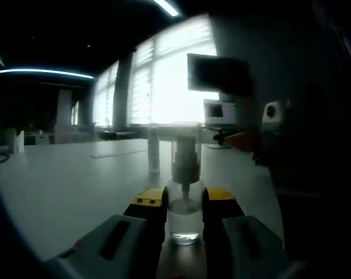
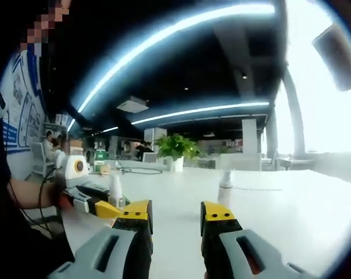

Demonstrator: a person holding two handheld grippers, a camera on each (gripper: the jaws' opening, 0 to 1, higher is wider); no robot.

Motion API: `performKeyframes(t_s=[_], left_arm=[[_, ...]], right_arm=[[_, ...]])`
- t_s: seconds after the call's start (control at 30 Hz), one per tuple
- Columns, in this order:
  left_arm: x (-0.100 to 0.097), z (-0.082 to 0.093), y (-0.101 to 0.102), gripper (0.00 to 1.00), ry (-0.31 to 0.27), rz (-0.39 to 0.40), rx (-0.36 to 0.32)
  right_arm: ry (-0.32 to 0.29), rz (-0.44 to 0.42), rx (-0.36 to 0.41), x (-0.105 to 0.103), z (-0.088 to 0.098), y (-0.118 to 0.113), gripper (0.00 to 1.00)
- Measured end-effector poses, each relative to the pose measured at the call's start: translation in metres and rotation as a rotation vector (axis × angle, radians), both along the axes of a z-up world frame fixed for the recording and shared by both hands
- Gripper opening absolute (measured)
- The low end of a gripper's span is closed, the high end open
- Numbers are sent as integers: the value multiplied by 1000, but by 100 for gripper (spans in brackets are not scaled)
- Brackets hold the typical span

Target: Clamp pump bottle remove cover press pump head put on cover

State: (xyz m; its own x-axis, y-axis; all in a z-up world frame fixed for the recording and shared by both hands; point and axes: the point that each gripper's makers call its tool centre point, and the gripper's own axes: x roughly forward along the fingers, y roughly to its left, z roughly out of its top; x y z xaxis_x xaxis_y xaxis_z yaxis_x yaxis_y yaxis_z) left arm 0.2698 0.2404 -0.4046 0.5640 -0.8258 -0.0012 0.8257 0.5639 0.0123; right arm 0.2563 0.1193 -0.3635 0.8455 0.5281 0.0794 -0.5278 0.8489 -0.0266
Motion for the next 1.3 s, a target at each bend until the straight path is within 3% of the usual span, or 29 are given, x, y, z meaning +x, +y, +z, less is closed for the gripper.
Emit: performKeyframes(t_s=[0.23,0.37,0.7,1.07,1.3], left_arm=[[0,0,0,15,-1,3,1],[0,0,0,15,0,5,1],[2,0,2,15,2,14,1],[9,0,9,15,11,47,-4],[20,18,23,15,65,82,-145]], right_arm=[[18,-12,4,4,-22,-10,27],[24,-35,24,6,-20,-16,27],[22,-37,-38,3,-26,-7,27],[32,-50,-22,3,-26,-10,26],[30,-52,-15,2,-25,-11,25]])
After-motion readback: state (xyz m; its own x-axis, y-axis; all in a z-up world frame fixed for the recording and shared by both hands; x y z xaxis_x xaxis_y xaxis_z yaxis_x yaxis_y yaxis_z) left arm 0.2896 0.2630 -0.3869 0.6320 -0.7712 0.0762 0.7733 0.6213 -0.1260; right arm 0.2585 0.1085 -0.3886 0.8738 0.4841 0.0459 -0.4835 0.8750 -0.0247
